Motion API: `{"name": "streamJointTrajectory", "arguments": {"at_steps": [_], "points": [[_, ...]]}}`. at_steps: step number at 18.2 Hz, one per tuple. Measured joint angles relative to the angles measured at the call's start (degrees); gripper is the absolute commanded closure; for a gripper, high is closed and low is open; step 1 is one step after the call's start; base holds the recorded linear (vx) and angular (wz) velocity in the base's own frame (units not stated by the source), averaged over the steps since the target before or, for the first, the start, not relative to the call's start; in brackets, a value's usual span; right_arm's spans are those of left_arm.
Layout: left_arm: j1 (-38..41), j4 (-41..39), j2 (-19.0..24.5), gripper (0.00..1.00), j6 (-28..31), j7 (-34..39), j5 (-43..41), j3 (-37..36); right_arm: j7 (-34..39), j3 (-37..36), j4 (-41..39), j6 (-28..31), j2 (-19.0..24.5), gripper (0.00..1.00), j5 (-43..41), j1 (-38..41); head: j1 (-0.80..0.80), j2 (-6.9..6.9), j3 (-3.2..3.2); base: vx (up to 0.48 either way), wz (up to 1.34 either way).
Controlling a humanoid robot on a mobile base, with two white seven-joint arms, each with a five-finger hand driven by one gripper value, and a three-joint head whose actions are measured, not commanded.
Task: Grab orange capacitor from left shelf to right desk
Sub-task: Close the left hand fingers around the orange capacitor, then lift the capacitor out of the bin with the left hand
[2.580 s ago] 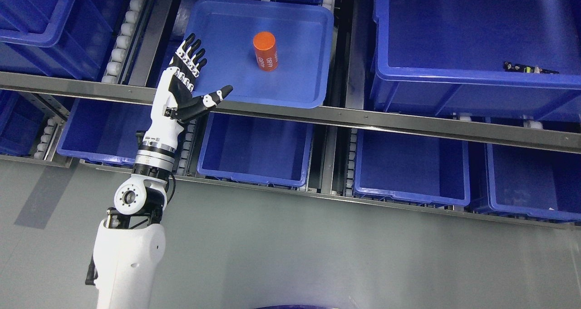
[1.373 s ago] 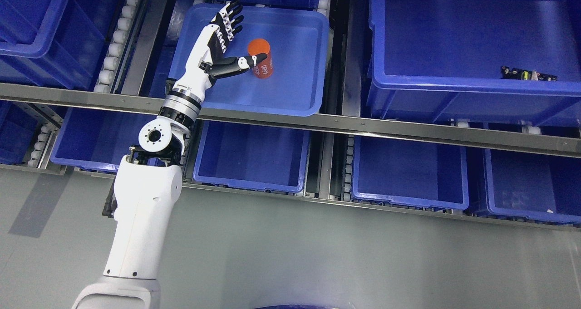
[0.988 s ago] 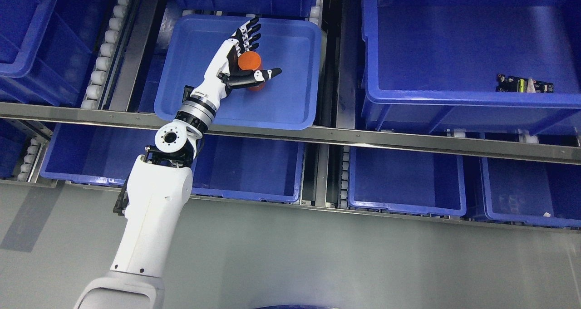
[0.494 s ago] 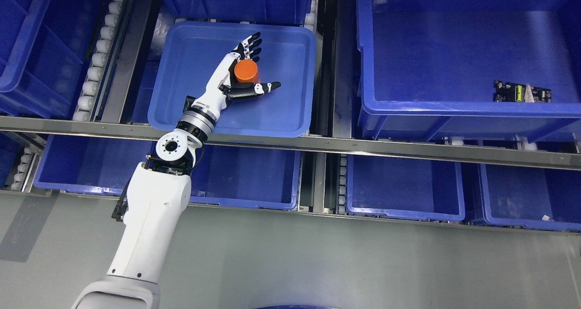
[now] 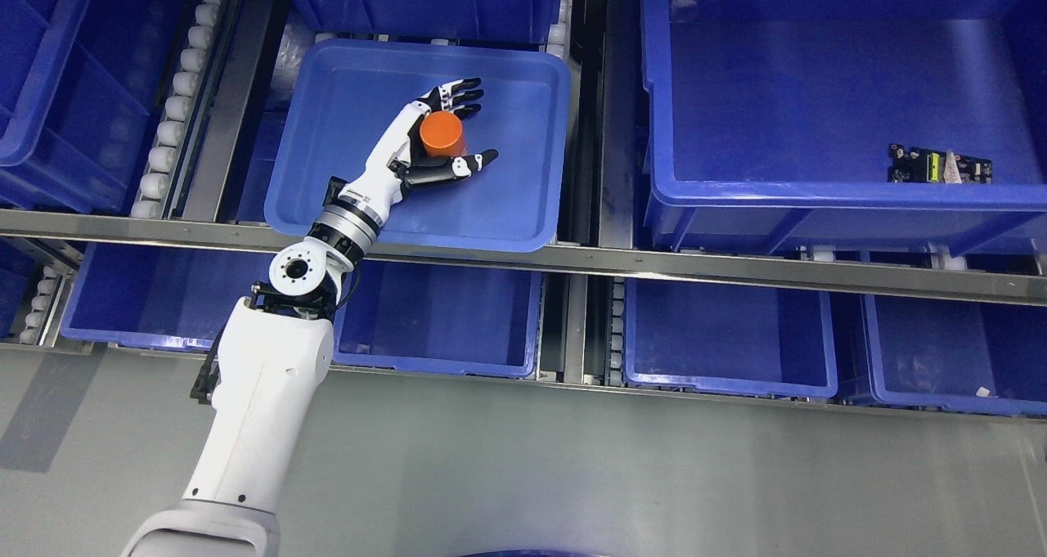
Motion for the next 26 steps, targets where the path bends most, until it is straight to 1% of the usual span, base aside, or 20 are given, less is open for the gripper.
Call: {"name": "streamJointTrajectory", "arguments": {"at_steps": [1,2,3,4,12,17,19,21,22,24,26], "points": [[0.07,0.08,-0.05,0.74,-0.56,-0.52,-0.01,0.35,0.00,0.00,0.00,0.00,0.00,0.00,0.00,0.00,0.00,0.00,0.00,0.000,0.00],[0.12,0.15,-0.11,0.89,-0.79,-0.92,-0.01,0.68,0.00,0.00,0.00,0.00,0.00,0.00,0.00,0.00,0.00,0.00,0.00,0.000,0.00],[0.22,0.23,-0.18,0.96,-1.38,-1.20,-0.03,1.16,0.00,0.00,0.00,0.00,0.00,0.00,0.00,0.00,0.00,0.00,0.00,0.000,0.00],[0.30,0.29,-0.47,1.00,-2.45,-1.23,-0.03,1.90,0.00,0.00,0.00,0.00,0.00,0.00,0.00,0.00,0.00,0.00,0.00,0.000,0.00],[0.85,0.17,-1.71,1.00,-8.61,-1.64,0.36,5.02,0.00,0.00,0.00,0.00,0.00,0.00,0.00,0.00,0.00,0.00,0.00,0.000,0.00],[1.86,-3.81,-2.11,0.99,-13.35,-2.71,4.61,5.45,0.00,0.00,0.00,0.00,0.00,0.00,0.00,0.00,0.00,0.00,0.00,0.000,0.00],[3.39,-6.23,-2.22,0.99,-18.97,-2.83,6.12,5.33,0.00,0.00,0.00,0.00,0.00,0.00,0.00,0.00,0.00,0.00,0.00,0.000,0.00],[5.36,-8.20,-2.33,0.99,-27.03,-2.85,7.04,5.15,0.00,0.00,0.00,0.00,0.00,0.00,0.00,0.00,0.00,0.00,0.00,0.000,0.00],[6.40,-9.02,-2.36,0.99,-30.03,-2.85,7.37,5.09,0.00,0.00,0.00,0.00,0.00,0.00,0.00,0.00,0.00,0.00,0.00,0.000,0.00],[8.77,-10.77,-2.44,0.99,-33.88,-2.74,7.94,4.95,0.00,0.00,0.00,0.00,0.00,0.00,0.00,0.00,0.00,0.00,0.00,0.000,0.00],[11.61,-12.85,-2.52,0.99,-35.45,-2.49,8.34,4.85,0.00,0.00,0.00,0.00,0.00,0.00,0.00,0.00,0.00,0.00,0.00,0.000,0.00]]}}
